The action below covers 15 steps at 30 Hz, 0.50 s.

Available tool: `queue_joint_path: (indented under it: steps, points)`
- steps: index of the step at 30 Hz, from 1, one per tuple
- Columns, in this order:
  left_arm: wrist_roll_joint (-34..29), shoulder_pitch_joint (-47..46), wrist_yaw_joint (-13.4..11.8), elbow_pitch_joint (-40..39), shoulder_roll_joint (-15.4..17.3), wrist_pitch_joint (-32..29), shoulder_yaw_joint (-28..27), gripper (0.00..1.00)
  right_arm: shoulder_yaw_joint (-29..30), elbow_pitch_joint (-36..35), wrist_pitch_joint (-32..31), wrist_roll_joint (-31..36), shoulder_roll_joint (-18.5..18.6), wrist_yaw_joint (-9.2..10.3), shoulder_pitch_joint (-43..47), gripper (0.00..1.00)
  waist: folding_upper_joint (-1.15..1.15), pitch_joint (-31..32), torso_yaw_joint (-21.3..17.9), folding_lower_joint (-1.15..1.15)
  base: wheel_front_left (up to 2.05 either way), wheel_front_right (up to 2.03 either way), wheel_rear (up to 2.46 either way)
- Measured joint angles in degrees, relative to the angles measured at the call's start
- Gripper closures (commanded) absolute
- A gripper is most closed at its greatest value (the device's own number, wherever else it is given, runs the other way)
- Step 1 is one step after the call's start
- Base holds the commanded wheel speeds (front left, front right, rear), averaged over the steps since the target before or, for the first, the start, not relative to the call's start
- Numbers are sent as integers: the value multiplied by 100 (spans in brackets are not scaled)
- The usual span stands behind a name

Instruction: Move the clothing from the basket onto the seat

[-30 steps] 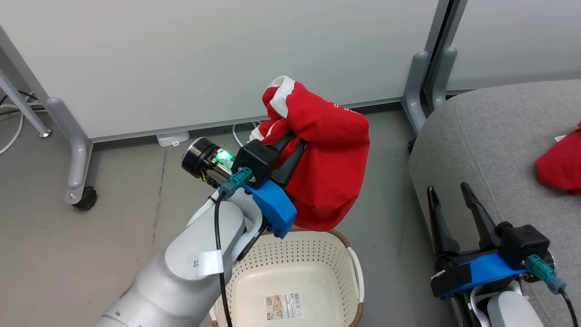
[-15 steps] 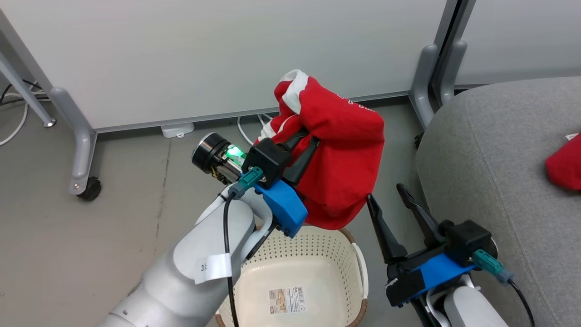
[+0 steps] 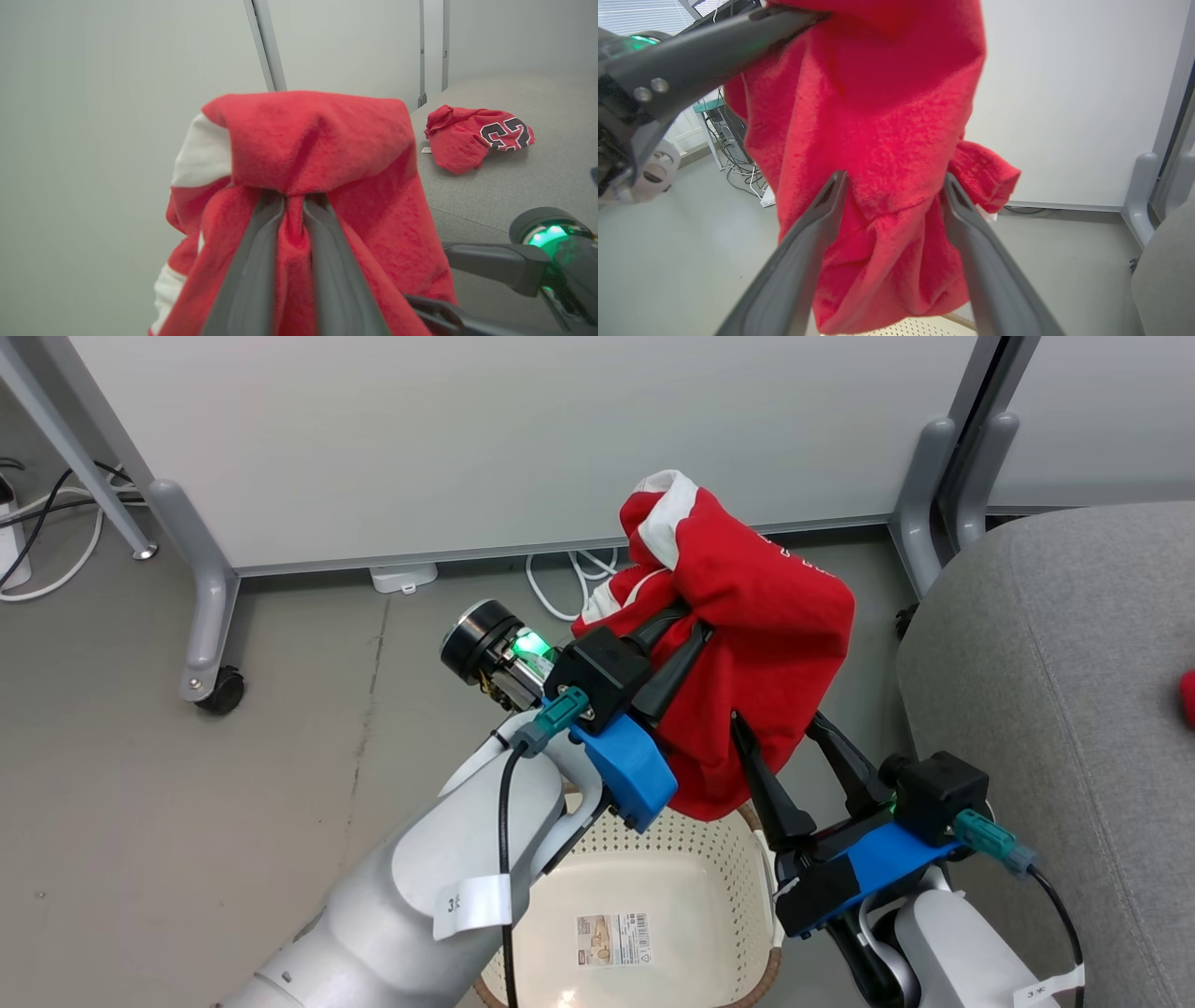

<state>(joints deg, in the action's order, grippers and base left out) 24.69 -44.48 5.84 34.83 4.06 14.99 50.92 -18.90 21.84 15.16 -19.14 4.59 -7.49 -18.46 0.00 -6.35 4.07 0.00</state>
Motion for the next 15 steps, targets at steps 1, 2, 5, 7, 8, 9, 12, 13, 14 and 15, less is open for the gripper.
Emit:
queue_joint_path:
  steps: [1,2,5,7,8,9,12,13,14,15]
  points:
    - [0,0,2,-5,-4,0,3,100,-32,1,0,-26,22,0,-18,0,0,-8,13,0,0,0,0]
    - [0,0,2,-13,-7,0,8,100,-57,0,0,-54,45,0,-34,0,0,-14,23,0,0,0,0]
    - [-8,1,3,-35,-19,0,15,100,-118,-1,0,-82,78,0,-70,0,0,-27,40,0,0,0,0]
    - [-9,1,9,-37,-23,0,16,100,-154,-20,0,-119,82,0,-116,98,0,-34,41,0,0,0,0]
    - [-9,1,10,-37,-24,0,16,100,-168,-25,0,-120,86,0,-125,100,0,-36,39,0,0,0,0]
    - [-15,1,10,-37,-24,0,15,100,-190,-25,0,-126,89,0,-125,100,0,-39,36,0,0,0,0]
    - [-16,1,23,-35,-27,0,15,100,-225,-24,0,-163,116,0,-127,100,0,-48,26,0,0,0,0]
    - [-16,1,24,-35,-27,0,15,100,-230,-23,0,-164,129,0,-130,100,0,-51,22,0,0,0,0]
    - [-18,1,25,-34,-29,0,15,100,-233,-23,0,-166,135,0,-133,100,0,-52,18,0,0,0,0]
    - [-20,1,26,-33,-29,0,15,100,-235,-24,0,-167,136,0,-135,100,0,-52,14,0,0,0,0]
